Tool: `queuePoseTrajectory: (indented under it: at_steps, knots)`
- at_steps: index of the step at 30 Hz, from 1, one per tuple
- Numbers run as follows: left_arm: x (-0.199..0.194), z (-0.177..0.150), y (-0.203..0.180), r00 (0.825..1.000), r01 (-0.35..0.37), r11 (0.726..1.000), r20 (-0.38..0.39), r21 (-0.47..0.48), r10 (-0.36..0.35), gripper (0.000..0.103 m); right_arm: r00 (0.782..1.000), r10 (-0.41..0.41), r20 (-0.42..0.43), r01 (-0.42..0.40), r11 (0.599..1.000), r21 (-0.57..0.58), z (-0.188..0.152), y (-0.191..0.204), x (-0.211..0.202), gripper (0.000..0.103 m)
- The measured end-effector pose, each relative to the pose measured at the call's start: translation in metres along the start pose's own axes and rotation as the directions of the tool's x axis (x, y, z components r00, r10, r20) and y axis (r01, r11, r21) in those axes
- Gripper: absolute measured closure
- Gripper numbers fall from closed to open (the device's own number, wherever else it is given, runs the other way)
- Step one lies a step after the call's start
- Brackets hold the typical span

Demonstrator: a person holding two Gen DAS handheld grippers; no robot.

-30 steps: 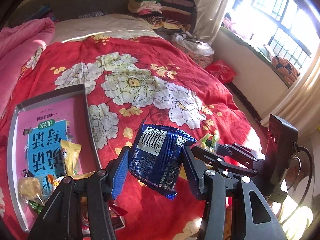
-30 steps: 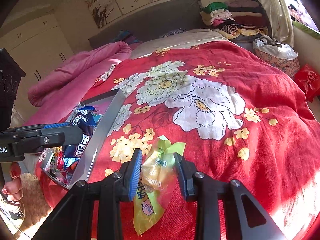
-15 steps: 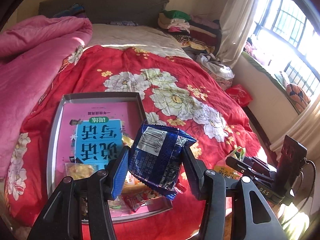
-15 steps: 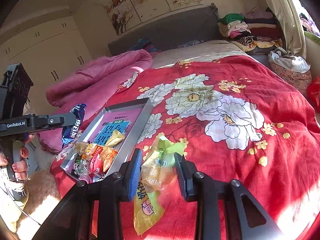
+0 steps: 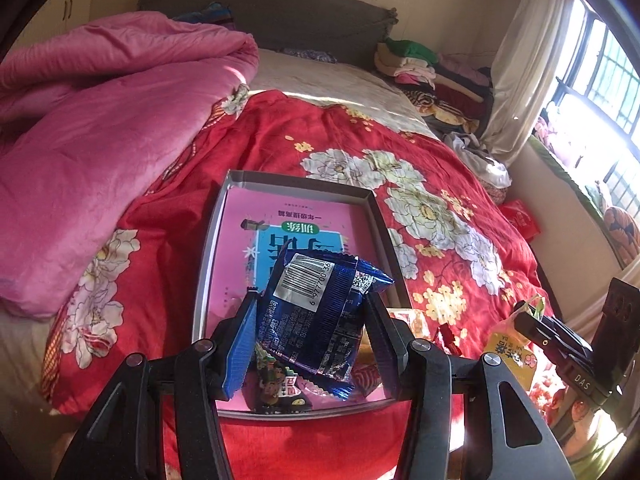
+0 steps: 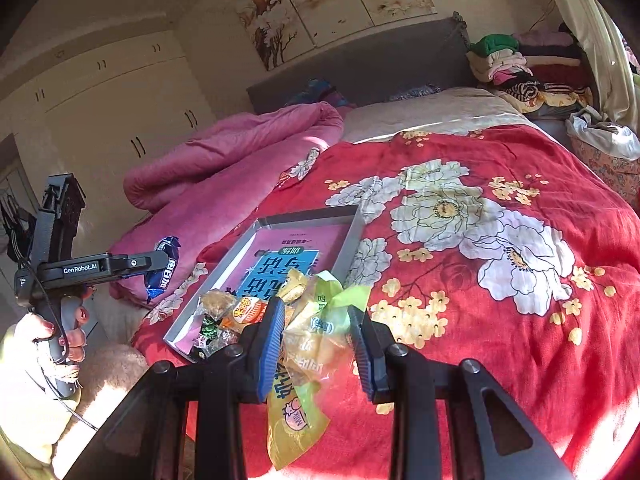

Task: Organize snacks
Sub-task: 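Carry the blue pack and yellow-green bag over the tray with both grippers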

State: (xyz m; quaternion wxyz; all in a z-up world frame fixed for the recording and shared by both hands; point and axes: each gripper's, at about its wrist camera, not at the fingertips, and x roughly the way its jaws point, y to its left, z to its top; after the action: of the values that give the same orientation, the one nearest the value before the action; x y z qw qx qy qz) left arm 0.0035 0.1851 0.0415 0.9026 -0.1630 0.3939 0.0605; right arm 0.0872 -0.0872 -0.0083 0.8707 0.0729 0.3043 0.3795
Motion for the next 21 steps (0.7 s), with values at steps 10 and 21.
queuePoseTrajectory:
  at_steps: [10,21]
  knots:
    - [-0.006,-0.009,0.027,0.997,-0.073,0.997,0.028,-0.027,0.074,0.049,0.998,0.055,-0.018,-0.056,0.995,-0.082,0.007,0.049,0.016,0.070]
    - [0.013,-0.024,0.044,0.996,-0.093,0.994,-0.005,-0.051,0.093,0.049,0.997,0.064,-0.050,-0.070,0.990,-0.124,0.011,0.070,0.033,0.070]
